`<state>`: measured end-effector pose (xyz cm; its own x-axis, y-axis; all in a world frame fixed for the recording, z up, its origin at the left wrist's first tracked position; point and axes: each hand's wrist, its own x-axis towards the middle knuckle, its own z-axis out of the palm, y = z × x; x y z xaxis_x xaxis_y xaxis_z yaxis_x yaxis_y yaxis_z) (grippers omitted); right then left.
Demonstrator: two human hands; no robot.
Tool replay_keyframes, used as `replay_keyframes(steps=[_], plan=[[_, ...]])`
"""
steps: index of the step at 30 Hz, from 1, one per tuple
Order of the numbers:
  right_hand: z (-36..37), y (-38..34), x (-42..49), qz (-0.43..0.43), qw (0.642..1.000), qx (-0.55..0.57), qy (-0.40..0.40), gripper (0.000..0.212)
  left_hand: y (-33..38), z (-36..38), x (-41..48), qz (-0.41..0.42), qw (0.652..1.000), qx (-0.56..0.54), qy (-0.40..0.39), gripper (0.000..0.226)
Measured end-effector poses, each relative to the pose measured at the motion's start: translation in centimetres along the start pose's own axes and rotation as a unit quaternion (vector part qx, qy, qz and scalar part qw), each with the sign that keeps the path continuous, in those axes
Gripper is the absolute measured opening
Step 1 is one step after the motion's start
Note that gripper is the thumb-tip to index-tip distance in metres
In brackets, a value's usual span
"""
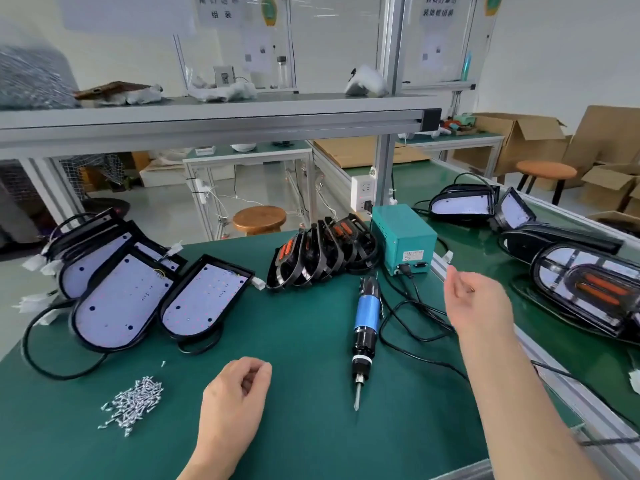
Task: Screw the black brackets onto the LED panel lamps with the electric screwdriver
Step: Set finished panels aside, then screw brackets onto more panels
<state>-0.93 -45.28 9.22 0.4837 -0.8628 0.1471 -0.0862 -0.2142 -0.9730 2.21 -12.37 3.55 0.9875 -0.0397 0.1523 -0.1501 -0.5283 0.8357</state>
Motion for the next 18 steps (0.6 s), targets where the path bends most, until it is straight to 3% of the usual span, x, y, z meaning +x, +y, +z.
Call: replay_keyframes(steps=[1, 3, 5, 6, 8, 11, 18], plan=[[0.9, -0.6, -1.6, -0.042, 0.998, -0.017, -0.034, 0.030, 0.0, 0.0, 0.0, 0.000, 1.000, -0.002, -0.001, 0.022], [3.4, -0.7, -3.9, -0.013, 0.989, 0.052, -0.136, 0.029, -0.1, 0.0, 0.0, -0.002, 1.000, -0.005, -0.002, 0.023], [6.4, -1.3, -5.8, 0.087, 0.953, 0.235, -0.169, 0.017, -0.3, 0.0, 0.0, -0.001, 1.000, -0.004, -0.002, 0.022], [7.8, -1.7, -6.6, 0.125, 0.941, 0.267, -0.165, 0.015, -0.3, 0.0, 0.0, 0.002, 1.000, -0.002, -0.001, 0.023], [10.7, -2.4, -8.2, 0.221, 0.906, 0.297, -0.204, 0.031, -0.4, -0.1, 0.0, 0.009, 1.000, -0.004, 0.003, 0.022], [14.0, -3.0, -10.0, 0.212, 0.903, 0.251, -0.276, 0.043, -0.6, -0.1, 0.1, 0.018, 1.000, -0.005, 0.014, 0.019], [19.9, -2.9, -11.3, 0.174, 0.918, 0.134, -0.330, 0.059, -0.8, -0.1, 0.4, 0.021, 1.000, -0.016, 0.011, 0.017]])
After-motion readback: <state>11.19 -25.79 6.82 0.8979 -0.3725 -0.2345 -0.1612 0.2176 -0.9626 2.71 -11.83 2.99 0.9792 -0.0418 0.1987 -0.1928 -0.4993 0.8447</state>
